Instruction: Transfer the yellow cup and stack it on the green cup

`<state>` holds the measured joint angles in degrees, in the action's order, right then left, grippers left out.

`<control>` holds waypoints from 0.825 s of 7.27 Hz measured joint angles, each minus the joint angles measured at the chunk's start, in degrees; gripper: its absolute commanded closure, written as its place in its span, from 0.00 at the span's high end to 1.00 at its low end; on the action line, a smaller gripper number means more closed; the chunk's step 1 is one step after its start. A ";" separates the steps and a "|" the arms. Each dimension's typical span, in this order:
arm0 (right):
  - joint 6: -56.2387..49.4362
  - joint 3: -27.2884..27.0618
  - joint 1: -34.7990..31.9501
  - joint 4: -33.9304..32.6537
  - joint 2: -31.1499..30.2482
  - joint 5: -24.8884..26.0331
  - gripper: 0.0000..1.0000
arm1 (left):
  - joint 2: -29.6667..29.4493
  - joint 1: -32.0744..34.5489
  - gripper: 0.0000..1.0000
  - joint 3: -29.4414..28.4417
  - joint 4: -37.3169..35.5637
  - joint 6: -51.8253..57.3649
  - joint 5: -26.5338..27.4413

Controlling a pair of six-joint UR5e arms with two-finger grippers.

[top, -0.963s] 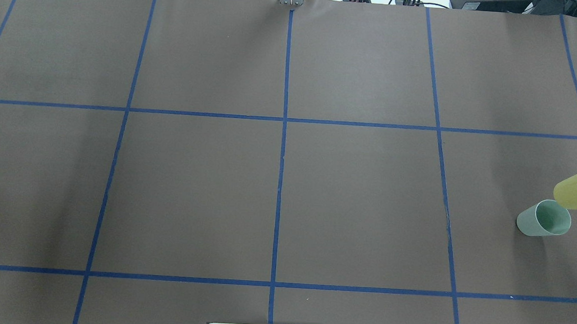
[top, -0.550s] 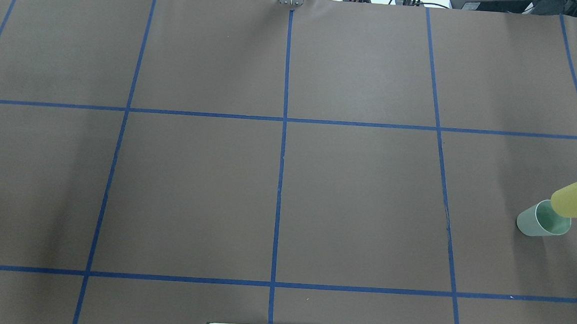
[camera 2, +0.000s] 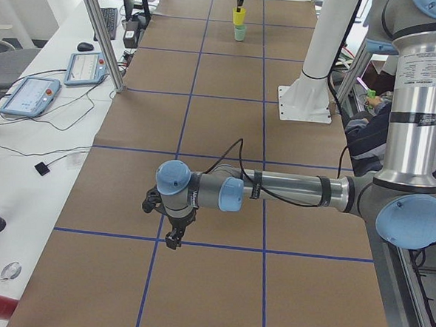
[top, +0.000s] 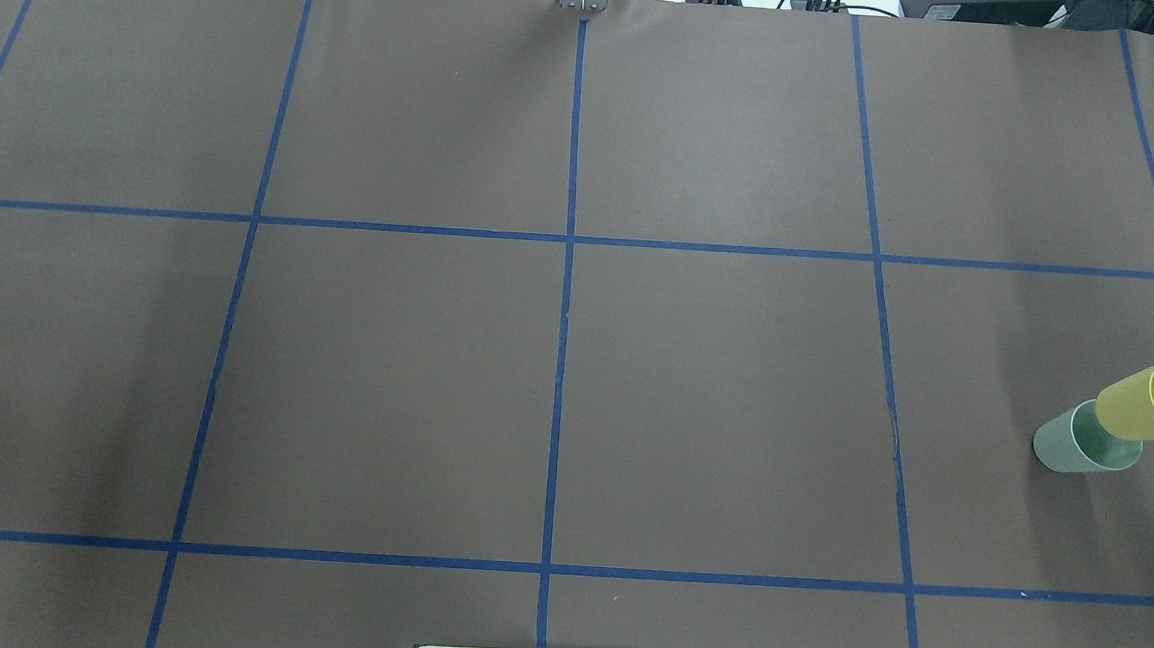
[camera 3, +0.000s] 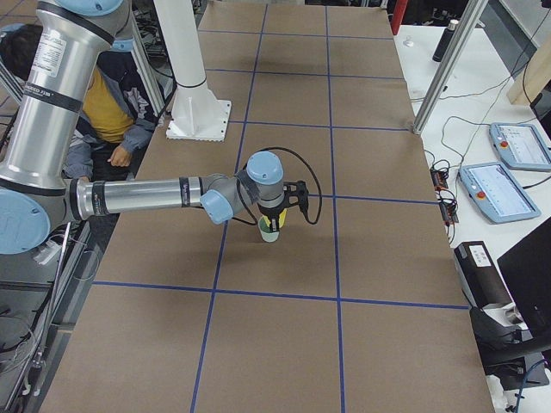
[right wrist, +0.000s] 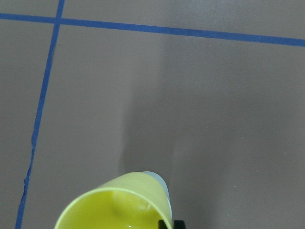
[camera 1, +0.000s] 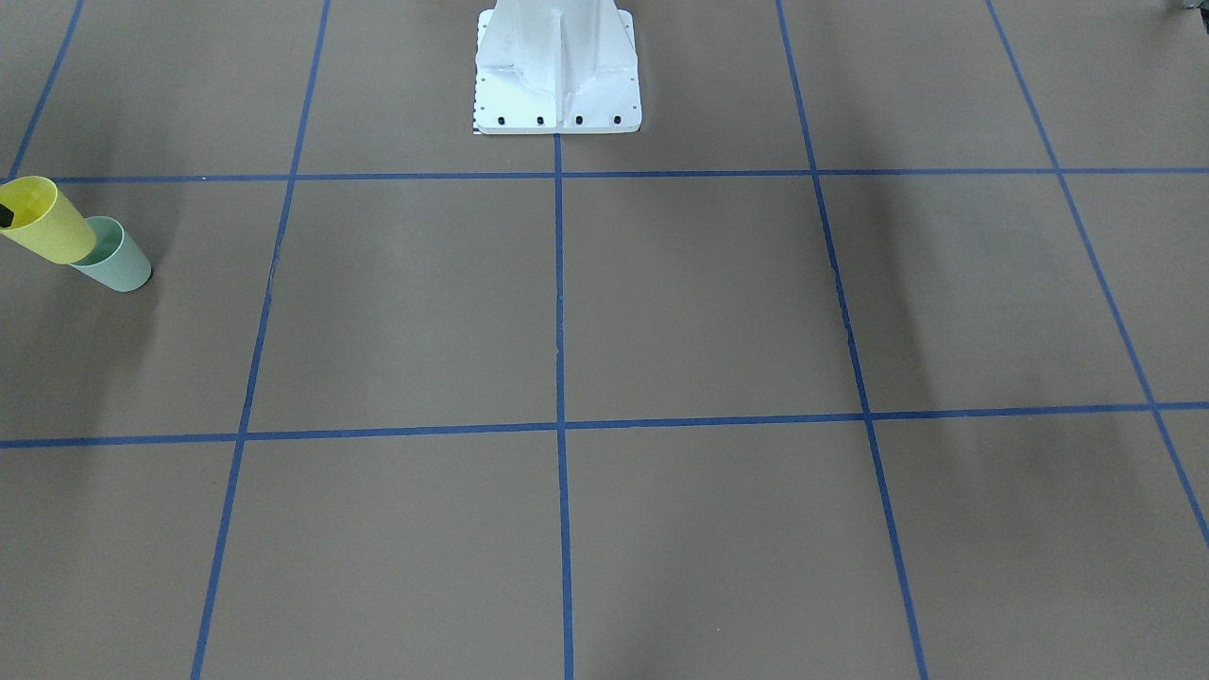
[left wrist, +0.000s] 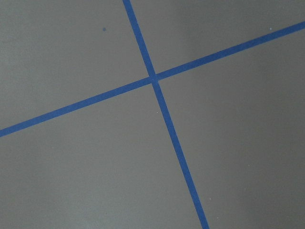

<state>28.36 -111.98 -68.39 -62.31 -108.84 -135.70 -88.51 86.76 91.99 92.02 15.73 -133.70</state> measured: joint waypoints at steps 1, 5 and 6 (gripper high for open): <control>0.14 0.05 0.82 0.20 -0.02 -0.01 0.00 | 0.00 -0.01 1.00 -0.01 0.00 0.00 -0.01; 0.26 0.10 2.97 0.37 -0.01 0.44 0.00 | -0.08 -0.06 1.00 -0.05 0.09 0.01 -0.06; 0.23 0.10 3.17 0.40 0.02 0.57 0.00 | -0.07 -0.05 1.00 -0.06 0.09 0.00 -0.06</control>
<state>28.59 -111.88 -65.23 -61.90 -108.82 -135.13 -88.58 86.72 91.94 92.11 15.73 -133.77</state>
